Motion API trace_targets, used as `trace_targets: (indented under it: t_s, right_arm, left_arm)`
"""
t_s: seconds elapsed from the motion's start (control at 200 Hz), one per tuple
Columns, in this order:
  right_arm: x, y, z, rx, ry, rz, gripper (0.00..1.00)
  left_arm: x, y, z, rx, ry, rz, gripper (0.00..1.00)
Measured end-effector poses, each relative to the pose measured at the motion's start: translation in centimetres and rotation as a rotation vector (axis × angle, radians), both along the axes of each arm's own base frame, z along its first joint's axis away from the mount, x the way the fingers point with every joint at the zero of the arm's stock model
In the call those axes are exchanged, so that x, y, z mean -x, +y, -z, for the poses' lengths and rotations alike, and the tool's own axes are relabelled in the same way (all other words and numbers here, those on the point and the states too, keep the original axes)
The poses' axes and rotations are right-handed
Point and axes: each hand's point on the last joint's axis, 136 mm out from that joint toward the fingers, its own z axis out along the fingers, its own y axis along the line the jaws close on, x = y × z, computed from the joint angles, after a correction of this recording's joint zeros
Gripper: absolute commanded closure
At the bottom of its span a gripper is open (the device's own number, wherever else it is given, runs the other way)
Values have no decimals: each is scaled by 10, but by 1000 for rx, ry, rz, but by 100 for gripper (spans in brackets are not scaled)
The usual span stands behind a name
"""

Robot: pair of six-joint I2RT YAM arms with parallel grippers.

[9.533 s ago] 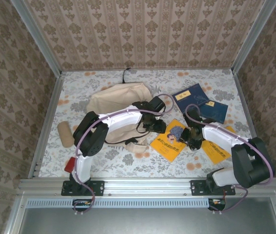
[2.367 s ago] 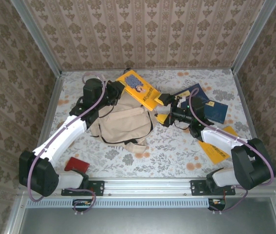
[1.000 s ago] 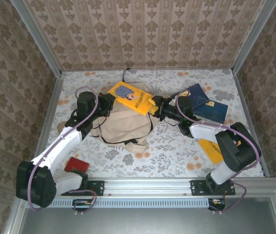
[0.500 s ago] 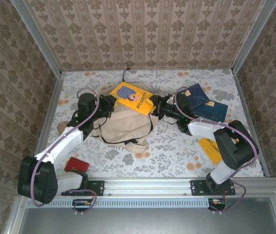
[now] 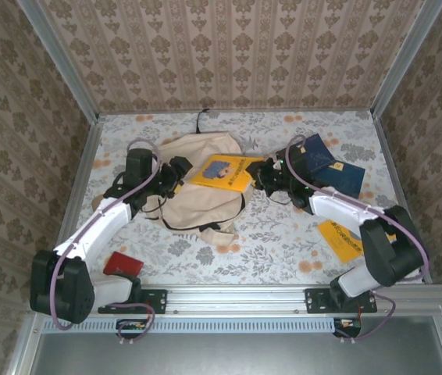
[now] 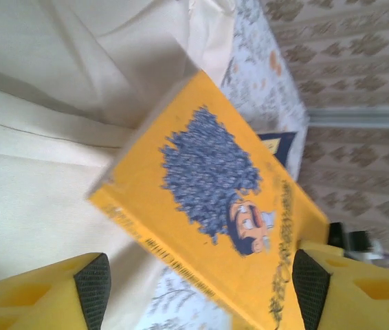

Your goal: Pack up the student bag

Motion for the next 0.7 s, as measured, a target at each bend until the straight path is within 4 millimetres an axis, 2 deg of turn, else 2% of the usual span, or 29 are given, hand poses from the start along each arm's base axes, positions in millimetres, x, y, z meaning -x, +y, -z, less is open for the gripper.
trace_targets:
  t_s: [0.085, 0.215, 0.375, 0.56, 0.7]
  right_arm:
    - [5, -22, -4, 98, -20, 25, 88]
    - [11, -55, -23, 236, -76, 66, 88]
    - [19, -87, -39, 378, -118, 105, 87]
    - [32, -120, -30, 497, -76, 127, 87]
    - [39, -132, -23, 541, -44, 125, 87]
  left_arm:
    - [4, 0, 5, -92, -7, 73, 27]
    - [14, -3, 16, -245, -17, 195, 28]
    - [32, -26, 25, -430, -38, 390, 30]
    - [62, -60, 47, -585, -34, 622, 31]
    - [75, -70, 69, -661, 20, 729, 30]
